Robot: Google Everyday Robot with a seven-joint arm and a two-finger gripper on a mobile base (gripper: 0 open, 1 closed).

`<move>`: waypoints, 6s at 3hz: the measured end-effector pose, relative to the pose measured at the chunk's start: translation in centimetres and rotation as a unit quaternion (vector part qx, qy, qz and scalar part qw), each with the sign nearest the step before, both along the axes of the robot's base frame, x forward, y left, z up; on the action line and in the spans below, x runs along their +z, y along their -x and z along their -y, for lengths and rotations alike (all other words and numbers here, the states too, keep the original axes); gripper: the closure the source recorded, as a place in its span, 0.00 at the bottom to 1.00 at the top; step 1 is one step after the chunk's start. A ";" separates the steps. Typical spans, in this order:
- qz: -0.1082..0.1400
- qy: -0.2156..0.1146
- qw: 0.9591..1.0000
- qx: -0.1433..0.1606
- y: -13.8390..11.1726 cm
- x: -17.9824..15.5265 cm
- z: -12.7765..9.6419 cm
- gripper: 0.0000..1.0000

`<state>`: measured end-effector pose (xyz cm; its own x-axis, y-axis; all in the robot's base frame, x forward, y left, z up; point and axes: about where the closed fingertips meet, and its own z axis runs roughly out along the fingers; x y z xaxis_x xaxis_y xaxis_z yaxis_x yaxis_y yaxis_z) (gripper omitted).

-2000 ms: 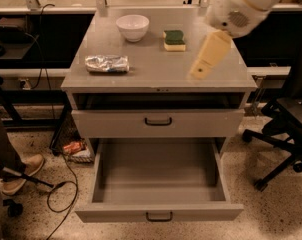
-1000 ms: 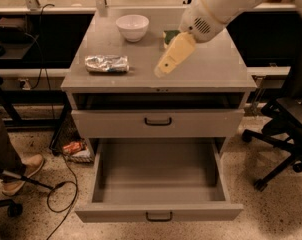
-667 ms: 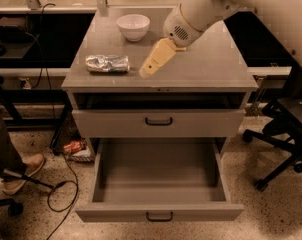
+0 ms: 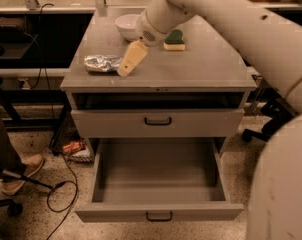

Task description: Place redbull can into middle drawer

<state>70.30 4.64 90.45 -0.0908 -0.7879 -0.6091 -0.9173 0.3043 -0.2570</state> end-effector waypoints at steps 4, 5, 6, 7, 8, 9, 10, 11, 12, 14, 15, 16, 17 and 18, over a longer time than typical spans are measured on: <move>-0.030 0.095 0.990 0.103 -3.2 -4.7 -9.3 0.33; -0.041 0.097 0.989 0.108 -3.3 -5.5 -9.8 0.55; -0.052 0.085 0.989 0.112 -3.3 -6.0 -10.0 0.79; -0.054 0.067 0.990 0.114 -2.8 -5.7 -9.8 1.00; -0.043 0.030 0.993 0.105 -1.5 -3.6 -7.6 1.00; -0.035 0.004 0.997 0.072 0.9 -0.9 -3.6 1.00; -0.086 0.009 0.996 0.024 6.2 -1.7 1.5 1.00; -0.088 0.008 0.996 0.022 6.5 -1.8 1.6 1.00; -0.126 0.005 0.992 -0.005 10.1 -4.2 3.2 1.00; -0.253 -0.022 0.964 -0.074 19.3 -15.0 4.4 1.00; -0.283 -0.040 0.954 -0.089 20.6 -21.2 2.7 1.00; -0.280 -0.042 0.955 -0.090 20.5 -21.1 2.7 1.00; -0.296 -0.053 0.948 -0.104 20.5 -23.8 3.0 1.00; -0.299 -0.066 0.941 -0.145 19.8 -28.6 5.1 1.00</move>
Offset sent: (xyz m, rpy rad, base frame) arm 0.0329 0.0844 -0.0287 -0.1855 -0.0046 0.1866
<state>50.47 -0.44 61.88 -0.6476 -0.5983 -0.4719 -0.7595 0.5567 0.3364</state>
